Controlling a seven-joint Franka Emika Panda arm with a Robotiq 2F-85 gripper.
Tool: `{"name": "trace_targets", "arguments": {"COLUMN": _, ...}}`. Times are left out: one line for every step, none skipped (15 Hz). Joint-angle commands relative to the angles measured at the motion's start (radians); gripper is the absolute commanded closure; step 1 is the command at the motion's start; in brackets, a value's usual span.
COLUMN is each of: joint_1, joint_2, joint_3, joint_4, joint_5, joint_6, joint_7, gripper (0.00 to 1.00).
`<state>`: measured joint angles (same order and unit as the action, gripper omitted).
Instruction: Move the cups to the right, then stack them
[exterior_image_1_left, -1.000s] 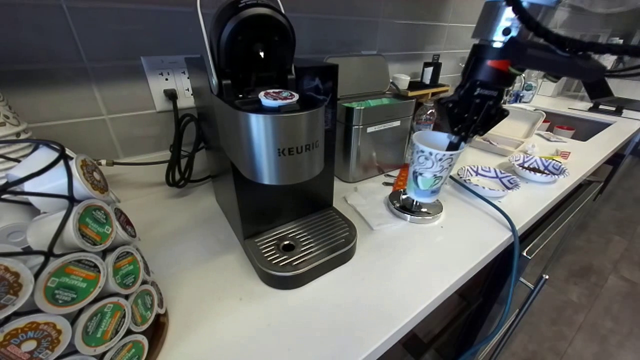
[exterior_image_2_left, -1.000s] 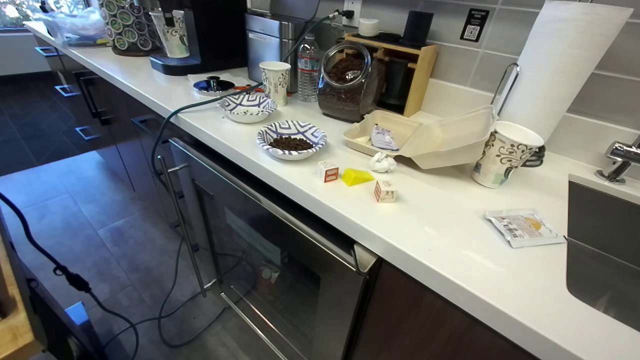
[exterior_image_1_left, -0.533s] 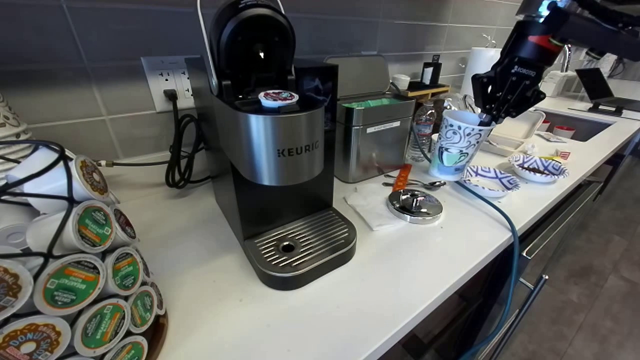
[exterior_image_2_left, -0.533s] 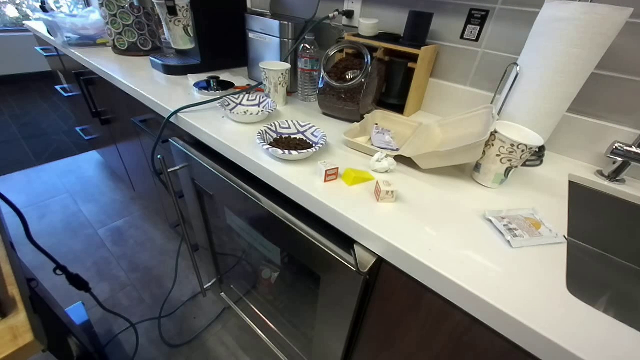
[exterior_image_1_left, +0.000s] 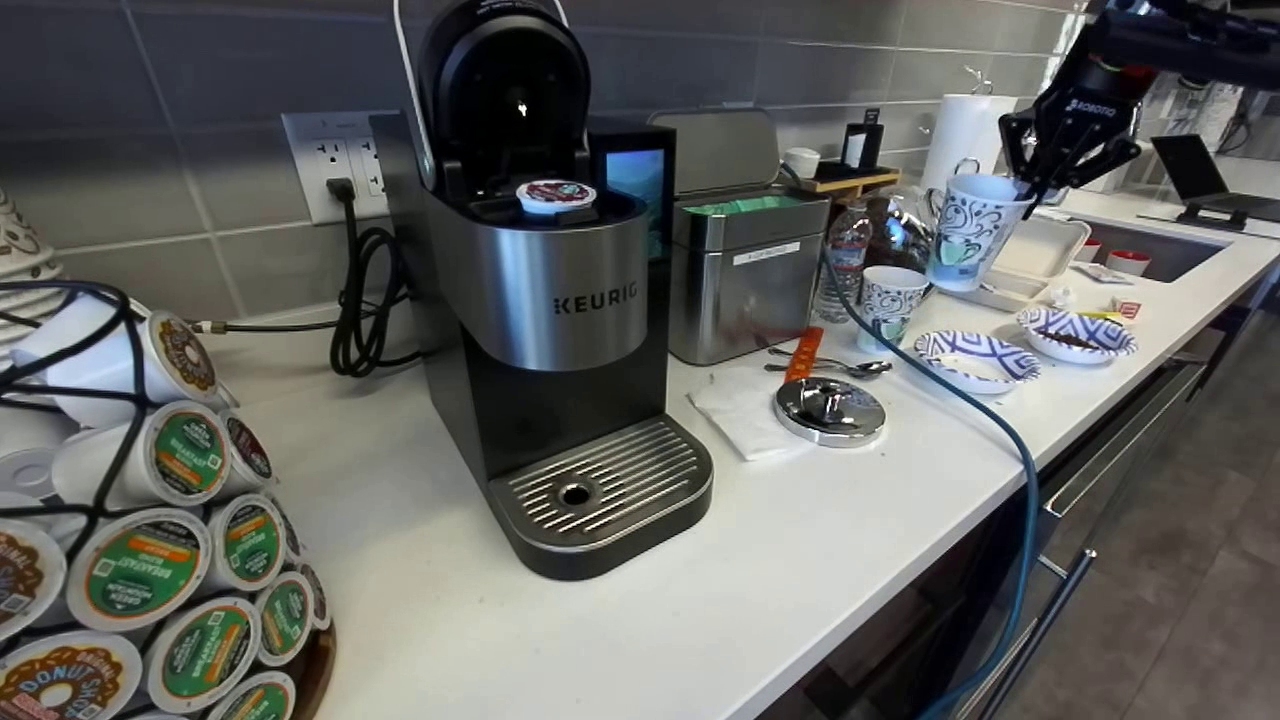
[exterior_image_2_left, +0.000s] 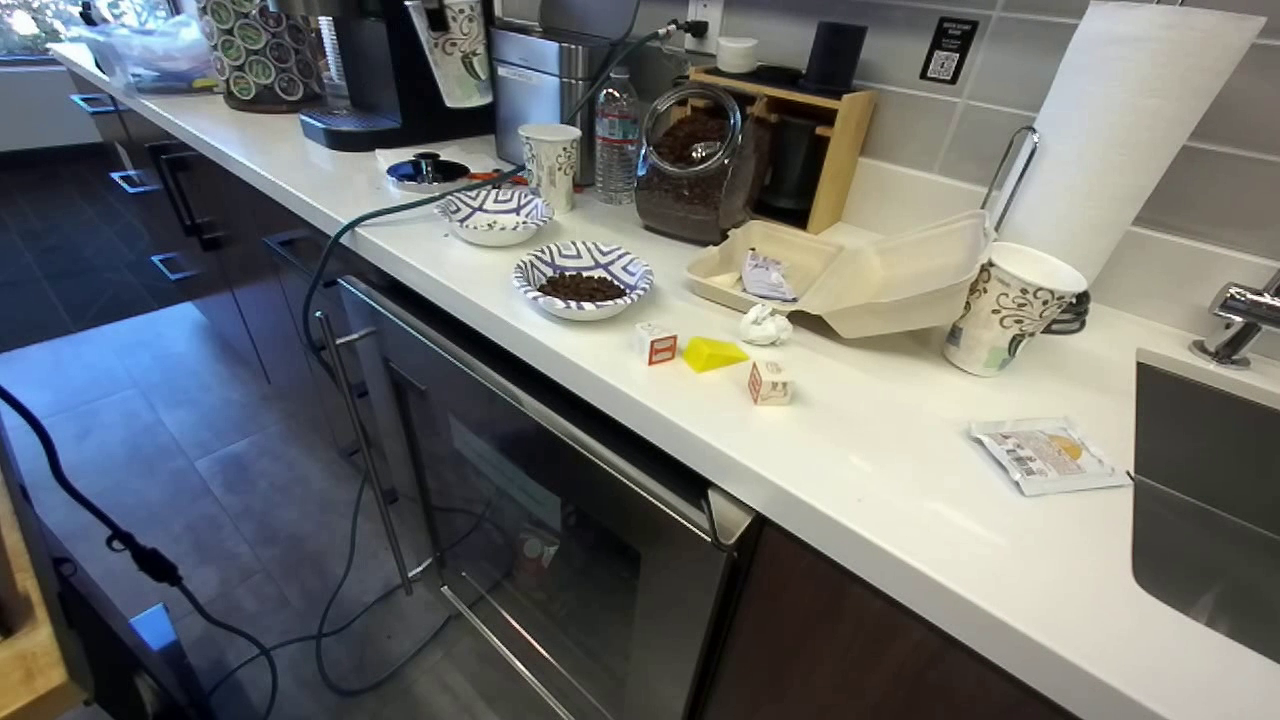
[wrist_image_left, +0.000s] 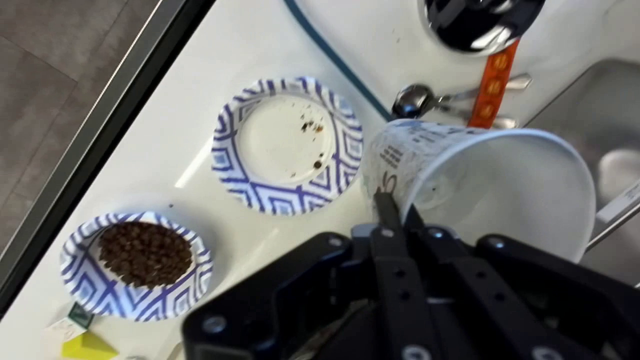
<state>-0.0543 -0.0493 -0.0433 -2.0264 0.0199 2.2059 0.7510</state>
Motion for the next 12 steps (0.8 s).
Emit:
{"name": "trace_targets", "arguments": {"joint_1": -0.020, "joint_2": 0.102, "joint_3": -0.009, "joint_4": 0.130, "joint_5": -0.082, "joint_6": -0.005, "joint_7": 0.156, "gripper": 0.99}}
{"name": "trace_targets", "arguments": {"joint_1": -0.017, "joint_2": 0.128, "joint_3": -0.012, "joint_4": 0.164, "joint_5": -0.093, "joint_6": -0.013, "joint_7": 0.181, "gripper": 0.99}}
{"name": "trace_targets", "arguments": {"joint_1": -0.011, "joint_2": 0.153, "joint_3": -0.014, "joint_4": 0.193, "joint_5": -0.103, "joint_6": -0.016, "joint_7": 0.205, "gripper": 0.99}}
{"name": "trace_targets", "arguments": {"joint_1": -0.005, "joint_2": 0.180, "joint_3": -0.016, "joint_4": 0.224, "joint_5": -0.096, "joint_6": -0.018, "joint_7": 0.220, "gripper": 0.99}}
{"name": "trace_targets", "arguments": {"joint_1": 0.001, "joint_2": 0.206, "joint_3": -0.018, "joint_4": 0.250, "joint_5": -0.084, "joint_6": -0.018, "joint_7": 0.227, "gripper": 0.99}}
{"name": "trace_targets", "arguments": {"joint_1": 0.005, "joint_2": 0.229, "joint_3": -0.021, "joint_4": 0.276, "joint_5": -0.075, "joint_6": -0.025, "joint_7": 0.236, "gripper": 0.99}}
{"name": "trace_targets", "arguments": {"joint_1": 0.008, "joint_2": 0.250, "joint_3": -0.025, "joint_4": 0.298, "joint_5": -0.068, "joint_6": -0.029, "joint_7": 0.244, "gripper": 0.99}}
{"name": "trace_targets", "arguments": {"joint_1": 0.009, "joint_2": 0.267, "joint_3": -0.029, "joint_4": 0.314, "joint_5": -0.061, "joint_6": -0.028, "joint_7": 0.250, "gripper": 0.99}}
{"name": "trace_targets", "arguments": {"joint_1": 0.008, "joint_2": 0.283, "joint_3": -0.033, "joint_4": 0.327, "joint_5": -0.050, "joint_6": -0.026, "joint_7": 0.254, "gripper": 0.99}}
{"name": "trace_targets", "arguments": {"joint_1": 0.005, "joint_2": 0.296, "joint_3": -0.036, "joint_4": 0.339, "joint_5": -0.037, "joint_6": -0.028, "joint_7": 0.257, "gripper": 0.99}}
{"name": "trace_targets", "arguments": {"joint_1": 0.003, "joint_2": 0.308, "joint_3": -0.038, "joint_4": 0.346, "joint_5": -0.020, "joint_6": -0.032, "joint_7": 0.255, "gripper": 0.99}}
{"name": "trace_targets", "arguments": {"joint_1": 0.002, "joint_2": 0.320, "joint_3": -0.041, "joint_4": 0.357, "joint_5": -0.006, "joint_6": -0.036, "joint_7": 0.256, "gripper": 0.99}}
